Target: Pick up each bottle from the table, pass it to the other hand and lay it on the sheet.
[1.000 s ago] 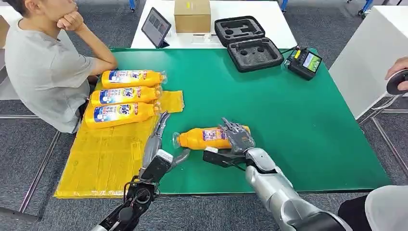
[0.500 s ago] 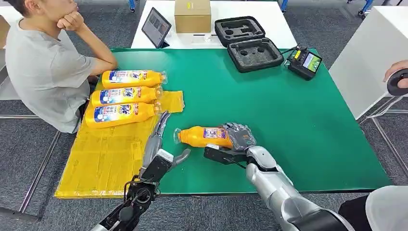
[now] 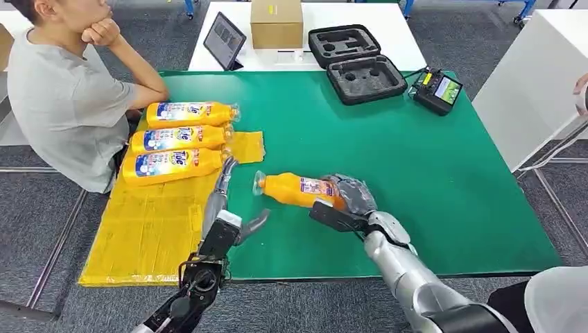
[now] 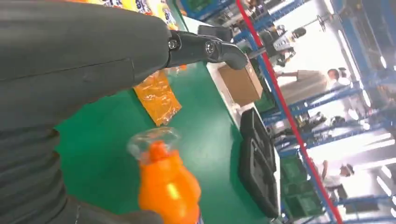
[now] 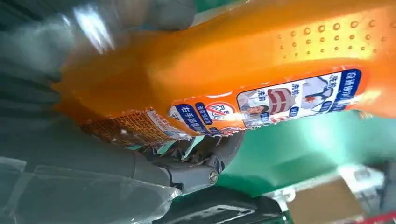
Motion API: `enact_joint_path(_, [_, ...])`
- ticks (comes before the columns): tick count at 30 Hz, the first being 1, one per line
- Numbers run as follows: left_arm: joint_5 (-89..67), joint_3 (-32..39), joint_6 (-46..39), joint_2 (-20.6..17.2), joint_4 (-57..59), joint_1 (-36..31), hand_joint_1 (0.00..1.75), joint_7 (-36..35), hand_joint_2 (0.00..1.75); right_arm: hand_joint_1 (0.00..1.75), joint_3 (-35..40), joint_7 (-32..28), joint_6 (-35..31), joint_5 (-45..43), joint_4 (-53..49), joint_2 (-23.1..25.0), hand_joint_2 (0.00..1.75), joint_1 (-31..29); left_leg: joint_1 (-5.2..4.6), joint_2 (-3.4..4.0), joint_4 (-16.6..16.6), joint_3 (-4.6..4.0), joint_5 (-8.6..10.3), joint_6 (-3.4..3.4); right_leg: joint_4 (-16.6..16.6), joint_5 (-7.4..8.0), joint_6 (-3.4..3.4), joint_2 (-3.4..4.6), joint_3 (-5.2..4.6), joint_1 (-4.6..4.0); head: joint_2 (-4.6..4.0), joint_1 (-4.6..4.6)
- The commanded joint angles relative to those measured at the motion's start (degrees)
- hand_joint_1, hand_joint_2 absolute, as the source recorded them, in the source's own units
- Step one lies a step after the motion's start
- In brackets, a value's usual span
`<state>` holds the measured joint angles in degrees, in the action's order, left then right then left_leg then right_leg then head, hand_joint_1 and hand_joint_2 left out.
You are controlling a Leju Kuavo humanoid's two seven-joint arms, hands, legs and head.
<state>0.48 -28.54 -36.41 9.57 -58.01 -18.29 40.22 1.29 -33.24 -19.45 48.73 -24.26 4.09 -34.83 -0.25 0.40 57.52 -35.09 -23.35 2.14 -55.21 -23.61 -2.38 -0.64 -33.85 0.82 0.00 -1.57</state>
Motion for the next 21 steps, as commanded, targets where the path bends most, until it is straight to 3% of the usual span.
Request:
enact_joint_path(1, [1.2, 3.2, 0.1, 0.8, -1.6, 0.1, 0.00, -0.2, 1.75, 1.75, -6.5, -3.4, 0.4, -3.7, 1.9, 1.7, 1.75, 2.4, 0.12, -0.07, 0.0, 0.21, -0.09, -0.18, 0.0, -0.09, 0.15, 0.01, 0.22, -0.11, 0.00, 0.00])
enact_joint_path(6, [2.5, 4.5, 0.8, 1.3, -3.3, 1.0, 0.00, -0.2, 1.75, 1.75, -7.8, -6.8, -0.9, -8.4, -0.8, 2.6, 1.75, 3.2, 0.14, 0.01, 0.0, 0.15, -0.05, -0.12, 0.0, -0.04, 0.09, 0.05, 0.12, -0.10, 0.00, 0.00])
enact_joint_path(9, [4.0, 6.6, 1.5, 2.4, -3.3, 1.4, 0.00, -0.2, 1.75, 1.75, -4.1, -6.8, -1.5, -14.2, -4.4, 2.2, 1.75, 5.0, 0.15, 0.01, 0.0, 0.20, -0.11, -0.15, 0.0, -0.09, 0.11, 0.08, 0.18, -0.11, 0.00, 0.00])
enact_joint_path(13, [8.3, 8.4, 5.6, 3.8, 1.1, 0.5, 0.00, -0.2, 1.75, 1.75, -1.3, -6.8, -2.1, -18.4, -7.3, 1.8, 1.75, 6.4, 0.13, -0.06, 0.0, 0.15, -0.09, -0.14, 0.0, -0.09, 0.10, 0.00, 0.19, -0.08, 0.00, 0.00])
enact_joint_path(17, [15.1, 6.8, 12.7, 5.4, 12.9, -2.8, 0.00, -0.2, 1.75, 1.75, 5.8, -6.8, -4.7, -27.5, -13.1, 0.2, 1.75, 8.7, 0.06, -0.08, -0.1, 0.04, -0.03, -0.09, 0.0, -0.06, 0.07, -0.04, 0.07, -0.04, 0.00, -0.02])
enact_joint_path(21, [15.1, 6.8, 12.7, 5.4, 12.9, -2.8, 0.00, -0.2, 1.75, 1.75, 5.8, -6.8, -4.7, -27.5, -13.1, 0.2, 1.75, 8.7, 0.06, -0.06, 0.0, 0.03, -0.09, -0.15, 0.0, -0.09, 0.11, 0.01, 0.07, -0.04, 0.00, -0.02])
